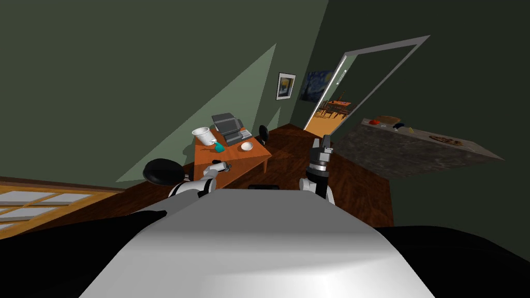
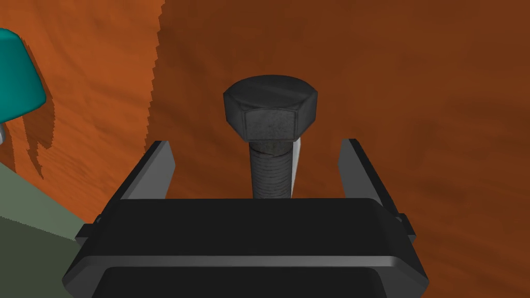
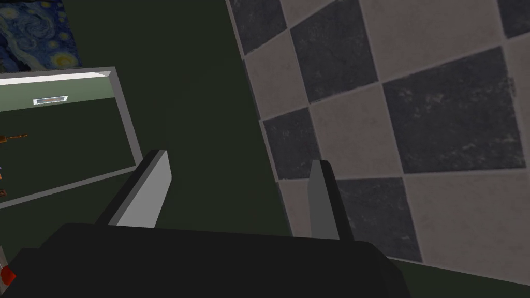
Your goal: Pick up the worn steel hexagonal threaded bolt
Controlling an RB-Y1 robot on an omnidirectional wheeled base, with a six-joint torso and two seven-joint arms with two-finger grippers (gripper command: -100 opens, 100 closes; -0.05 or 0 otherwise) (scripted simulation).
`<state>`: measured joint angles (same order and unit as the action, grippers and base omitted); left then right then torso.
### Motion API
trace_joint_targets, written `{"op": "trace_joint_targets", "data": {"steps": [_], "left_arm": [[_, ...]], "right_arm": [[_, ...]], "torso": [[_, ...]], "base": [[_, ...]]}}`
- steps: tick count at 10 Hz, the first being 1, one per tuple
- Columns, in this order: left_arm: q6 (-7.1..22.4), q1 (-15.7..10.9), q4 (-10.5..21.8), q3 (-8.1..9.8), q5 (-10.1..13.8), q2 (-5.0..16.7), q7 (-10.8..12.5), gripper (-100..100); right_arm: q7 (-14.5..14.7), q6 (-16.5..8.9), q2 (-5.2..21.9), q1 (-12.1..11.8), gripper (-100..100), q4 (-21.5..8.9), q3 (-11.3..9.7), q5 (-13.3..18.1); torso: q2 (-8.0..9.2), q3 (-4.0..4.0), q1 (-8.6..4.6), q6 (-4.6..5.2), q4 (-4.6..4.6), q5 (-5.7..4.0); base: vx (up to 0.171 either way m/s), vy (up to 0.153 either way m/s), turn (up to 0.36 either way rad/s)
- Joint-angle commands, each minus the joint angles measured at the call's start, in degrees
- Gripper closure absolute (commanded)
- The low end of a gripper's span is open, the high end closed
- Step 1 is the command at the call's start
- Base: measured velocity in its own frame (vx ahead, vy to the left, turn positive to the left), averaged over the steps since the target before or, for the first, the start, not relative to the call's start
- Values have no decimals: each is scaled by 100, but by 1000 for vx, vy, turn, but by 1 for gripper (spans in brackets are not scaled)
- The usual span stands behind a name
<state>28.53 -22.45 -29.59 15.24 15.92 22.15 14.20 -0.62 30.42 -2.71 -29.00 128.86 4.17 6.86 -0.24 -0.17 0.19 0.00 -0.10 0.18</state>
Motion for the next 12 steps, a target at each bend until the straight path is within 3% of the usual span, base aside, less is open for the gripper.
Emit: {"op": "trace_joint_targets", "data": {"steps": [1,5,6,7,9,12], "left_arm": [[0,0,0,0,0,0,0,100],[4,-1,-4,0,-1,0,3,100],[4,0,-4,0,-1,-1,3,0],[53,-11,-83,-32,-76,-58,42,100],[137,-52,-184,-101,-189,-167,81,100],[388,-175,-489,-306,-528,-496,201,100]], "right_arm": [[0,0,0,0,0,0,0,0],[0,0,0,0,0,0,0,0],[0,0,0,0,0,0,0,0],[0,0,0,0,0,0,0,0],[0,0,0,-2,0,0,1,0],[0,0,0,-1,0,0,1,0]], "torso": [[0,0,0,0,0,0],[-11,-7,8,1,-4,3],[-11,-7,8,1,-3,3],[-11,-7,8,1,-3,3],[-13,-10,18,-17,-9,2],[-12,-9,18,-11,-6,4]], "base": [[0,0,0],[0,0,0],[0,0,0],[9,8,196],[19,14,215],[18,20,212]]}}
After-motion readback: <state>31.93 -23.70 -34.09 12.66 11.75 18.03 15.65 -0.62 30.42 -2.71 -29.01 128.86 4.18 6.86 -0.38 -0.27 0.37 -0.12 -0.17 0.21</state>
